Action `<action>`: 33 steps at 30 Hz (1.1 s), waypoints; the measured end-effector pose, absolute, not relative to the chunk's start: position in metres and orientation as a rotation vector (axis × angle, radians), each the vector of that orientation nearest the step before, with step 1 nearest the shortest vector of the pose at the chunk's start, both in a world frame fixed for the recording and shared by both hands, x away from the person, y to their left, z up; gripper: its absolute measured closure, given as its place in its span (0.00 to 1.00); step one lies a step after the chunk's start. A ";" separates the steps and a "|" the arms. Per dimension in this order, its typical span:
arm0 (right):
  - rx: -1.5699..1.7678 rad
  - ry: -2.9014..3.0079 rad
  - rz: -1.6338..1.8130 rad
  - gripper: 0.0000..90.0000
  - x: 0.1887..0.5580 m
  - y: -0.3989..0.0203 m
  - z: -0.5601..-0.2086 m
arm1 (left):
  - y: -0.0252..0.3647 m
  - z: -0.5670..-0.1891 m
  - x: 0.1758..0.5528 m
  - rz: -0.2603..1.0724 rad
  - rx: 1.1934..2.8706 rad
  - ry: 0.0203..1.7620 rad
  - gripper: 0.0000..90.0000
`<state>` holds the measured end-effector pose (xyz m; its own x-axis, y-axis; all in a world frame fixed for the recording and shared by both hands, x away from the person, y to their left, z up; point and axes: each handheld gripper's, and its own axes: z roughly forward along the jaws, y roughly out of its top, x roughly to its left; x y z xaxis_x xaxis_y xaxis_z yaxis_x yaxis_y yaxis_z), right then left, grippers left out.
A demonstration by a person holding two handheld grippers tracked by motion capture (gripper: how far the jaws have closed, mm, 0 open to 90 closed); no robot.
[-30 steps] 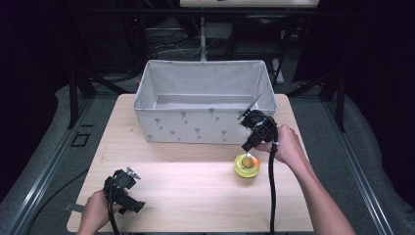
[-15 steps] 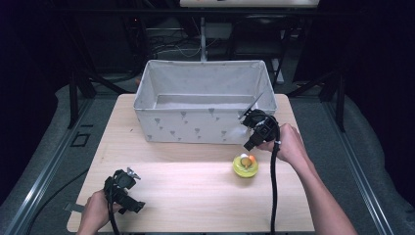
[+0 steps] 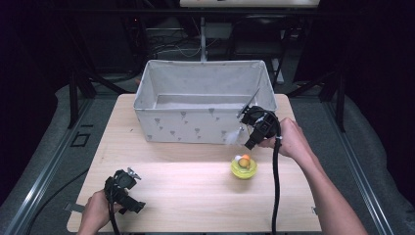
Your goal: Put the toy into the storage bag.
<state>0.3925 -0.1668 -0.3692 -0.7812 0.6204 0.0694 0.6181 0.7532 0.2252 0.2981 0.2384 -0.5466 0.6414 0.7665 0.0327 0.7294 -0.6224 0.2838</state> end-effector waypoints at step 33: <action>0.929 2.934 0.307 0.97 0.392 -0.170 -0.317 | 0.237 -0.548 0.298 0.226 2.622 1.224 0.02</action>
<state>0.3920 -0.1698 -0.3169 -0.8184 0.5744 0.0135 0.5648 0.7999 0.2028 0.2981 0.2372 -0.5478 0.6373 0.7696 0.0389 0.7327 -0.6209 0.2787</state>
